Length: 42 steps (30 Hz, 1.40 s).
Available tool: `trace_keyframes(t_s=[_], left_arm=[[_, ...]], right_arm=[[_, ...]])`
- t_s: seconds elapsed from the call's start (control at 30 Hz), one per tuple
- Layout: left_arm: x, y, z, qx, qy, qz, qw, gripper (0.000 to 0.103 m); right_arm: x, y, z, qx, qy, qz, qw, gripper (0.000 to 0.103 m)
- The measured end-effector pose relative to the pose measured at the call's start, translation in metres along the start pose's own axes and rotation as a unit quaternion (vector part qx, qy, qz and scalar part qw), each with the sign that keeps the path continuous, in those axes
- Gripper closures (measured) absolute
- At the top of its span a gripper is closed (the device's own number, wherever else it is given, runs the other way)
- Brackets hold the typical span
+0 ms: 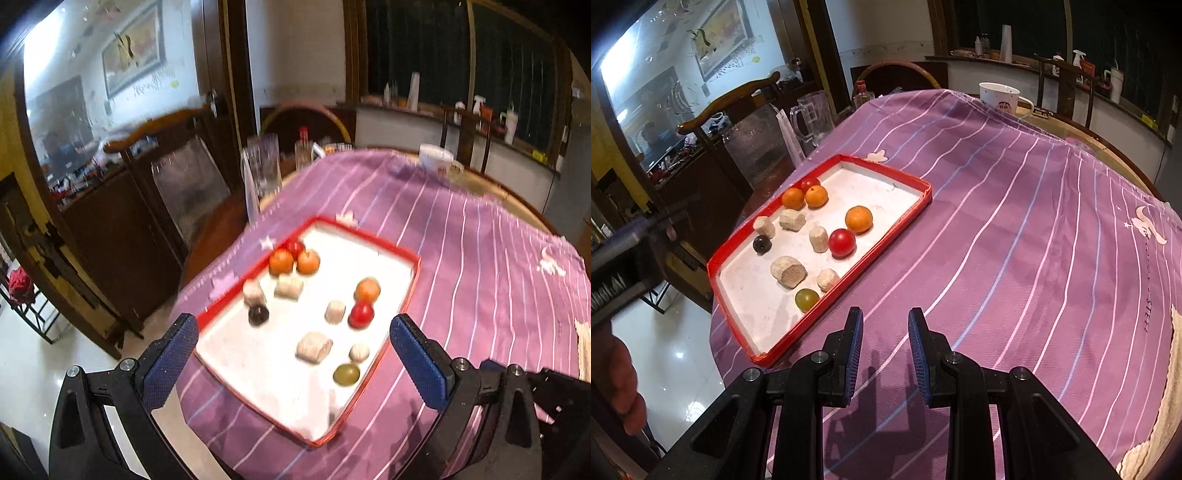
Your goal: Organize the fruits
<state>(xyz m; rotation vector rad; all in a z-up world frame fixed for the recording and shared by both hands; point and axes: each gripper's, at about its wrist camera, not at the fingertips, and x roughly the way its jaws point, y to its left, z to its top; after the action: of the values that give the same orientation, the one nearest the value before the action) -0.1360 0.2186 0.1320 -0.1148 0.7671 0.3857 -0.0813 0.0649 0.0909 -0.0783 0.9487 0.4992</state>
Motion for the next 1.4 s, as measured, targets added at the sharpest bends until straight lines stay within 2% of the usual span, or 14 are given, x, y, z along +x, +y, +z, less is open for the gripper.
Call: trace_keyframes(t_s=[0.27,0.5,1.1,1.4], left_arm=[[0.036,0.015,-0.007,-0.002,0.054,-0.010,0.9985,0.000],[0.057,0.023,-0.005,0.000,0.080,-0.025,0.9965,0.000],[0.091,0.038,-0.005,0.009,0.121,-0.033,0.9921,0.000],[0.097,0.047,-0.008,0.008,0.134,-0.031,0.9905,0.000]], right_arm=[[0.017,0.013,0.004,-0.001,0.016,-0.012,1.000,0.075],[0.029,0.021,0.006,0.002,0.028,-0.020,0.999,0.075],[0.059,0.036,0.017,0.018,0.051,-0.041,0.998,0.075],[0.070,0.046,0.021,0.015,0.059,-0.036,0.998,0.075]])
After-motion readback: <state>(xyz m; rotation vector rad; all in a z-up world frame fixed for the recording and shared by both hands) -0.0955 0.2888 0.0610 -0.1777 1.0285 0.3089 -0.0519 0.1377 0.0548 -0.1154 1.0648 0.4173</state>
